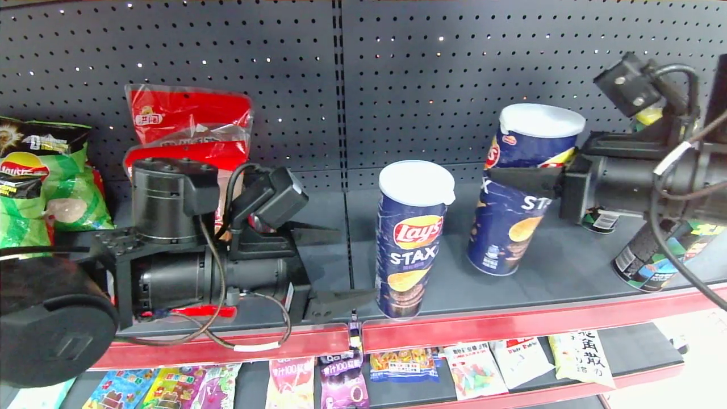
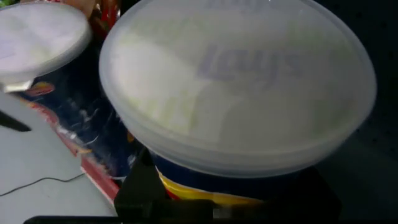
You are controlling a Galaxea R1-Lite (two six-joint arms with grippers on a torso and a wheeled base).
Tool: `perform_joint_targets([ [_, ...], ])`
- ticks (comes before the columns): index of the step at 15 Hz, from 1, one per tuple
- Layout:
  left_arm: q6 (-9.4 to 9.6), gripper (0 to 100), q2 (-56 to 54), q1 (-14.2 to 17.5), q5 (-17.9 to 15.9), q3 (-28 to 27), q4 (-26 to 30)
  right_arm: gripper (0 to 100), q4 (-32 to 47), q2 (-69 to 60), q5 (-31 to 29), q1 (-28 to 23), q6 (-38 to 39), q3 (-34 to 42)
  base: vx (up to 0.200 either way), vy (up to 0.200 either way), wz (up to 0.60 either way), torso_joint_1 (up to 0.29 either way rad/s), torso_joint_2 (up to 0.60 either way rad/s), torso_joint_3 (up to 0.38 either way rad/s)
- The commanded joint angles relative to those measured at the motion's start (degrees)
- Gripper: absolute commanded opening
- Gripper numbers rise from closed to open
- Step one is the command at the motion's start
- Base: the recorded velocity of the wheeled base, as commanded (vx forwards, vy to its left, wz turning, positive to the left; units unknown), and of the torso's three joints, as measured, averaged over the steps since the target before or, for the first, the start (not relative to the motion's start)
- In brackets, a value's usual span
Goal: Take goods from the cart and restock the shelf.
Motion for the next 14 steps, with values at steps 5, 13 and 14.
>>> perform_joint_targets([
  [5, -0.41, 100, -9.8, 3.8, 0.1, 7.3, -0.4, 0, -6.1, 18.7, -0.5, 1.4, 0.1, -13.7, 0.0, 0.0, 0.0, 0.0, 0.0, 0.0],
  [13, -2.96, 100, -15.6, 4.1, 2.9, 12.9, -0.5, 0, -5.7, 28.3, -0.5, 5.1, 0.1, -25.6, 0.0, 0.0, 0.0, 0.0, 0.0, 0.0],
  [14, -2.96, 100, -15.4, 4.1, 2.9, 12.7, -0.5, 0, -5.6, 28.7, -0.5, 5.5, 0.1, -26.2, 0.0, 0.0, 0.0, 0.0, 0.0, 0.0],
])
